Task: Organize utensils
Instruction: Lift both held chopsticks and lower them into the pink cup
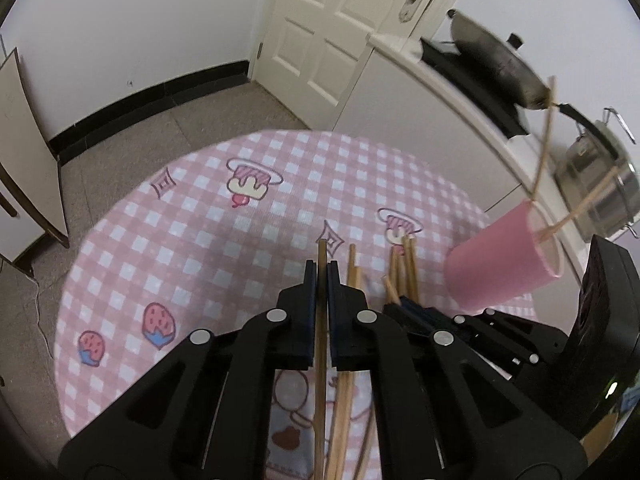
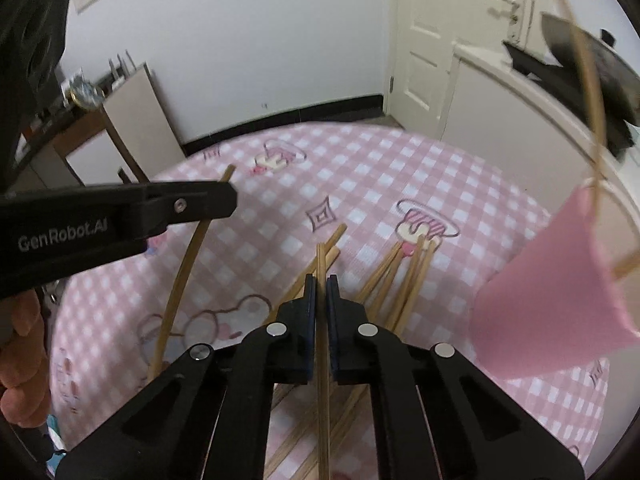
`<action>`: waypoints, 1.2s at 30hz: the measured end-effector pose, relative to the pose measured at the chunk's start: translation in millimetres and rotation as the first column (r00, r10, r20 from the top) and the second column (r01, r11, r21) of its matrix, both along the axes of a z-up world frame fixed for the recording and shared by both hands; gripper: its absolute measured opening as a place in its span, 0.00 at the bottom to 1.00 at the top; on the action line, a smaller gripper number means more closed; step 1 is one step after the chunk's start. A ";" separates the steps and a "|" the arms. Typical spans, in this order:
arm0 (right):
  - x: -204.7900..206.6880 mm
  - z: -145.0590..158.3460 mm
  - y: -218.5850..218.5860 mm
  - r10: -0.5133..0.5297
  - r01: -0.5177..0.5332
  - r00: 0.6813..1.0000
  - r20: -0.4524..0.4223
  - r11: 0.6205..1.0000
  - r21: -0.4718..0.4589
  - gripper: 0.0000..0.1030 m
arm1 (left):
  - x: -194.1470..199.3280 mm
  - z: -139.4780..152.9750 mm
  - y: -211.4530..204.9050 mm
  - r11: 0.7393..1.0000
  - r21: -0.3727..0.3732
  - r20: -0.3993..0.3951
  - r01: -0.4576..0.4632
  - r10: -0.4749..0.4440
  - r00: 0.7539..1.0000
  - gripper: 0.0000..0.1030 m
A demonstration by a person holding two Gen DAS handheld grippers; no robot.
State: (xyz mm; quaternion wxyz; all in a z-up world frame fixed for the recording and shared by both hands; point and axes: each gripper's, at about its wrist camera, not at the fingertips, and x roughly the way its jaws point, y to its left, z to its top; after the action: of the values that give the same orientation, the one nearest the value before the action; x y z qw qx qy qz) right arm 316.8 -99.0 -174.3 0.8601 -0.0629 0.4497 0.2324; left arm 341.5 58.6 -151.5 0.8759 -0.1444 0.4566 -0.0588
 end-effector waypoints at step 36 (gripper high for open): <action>-106.4 201.7 -136.1 -0.228 0.124 0.856 0.463 0.962 0.245 0.04 | -109.2 183.1 -93.2 0.986 -0.077 0.461 0.151 -0.099 0.882 0.05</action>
State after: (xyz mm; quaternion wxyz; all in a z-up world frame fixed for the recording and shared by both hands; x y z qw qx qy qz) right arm 210.4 -235.1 27.5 0.9649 0.0120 0.1958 0.1744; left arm 232.2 -34.7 31.6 0.9435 -0.1451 0.2428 -0.1726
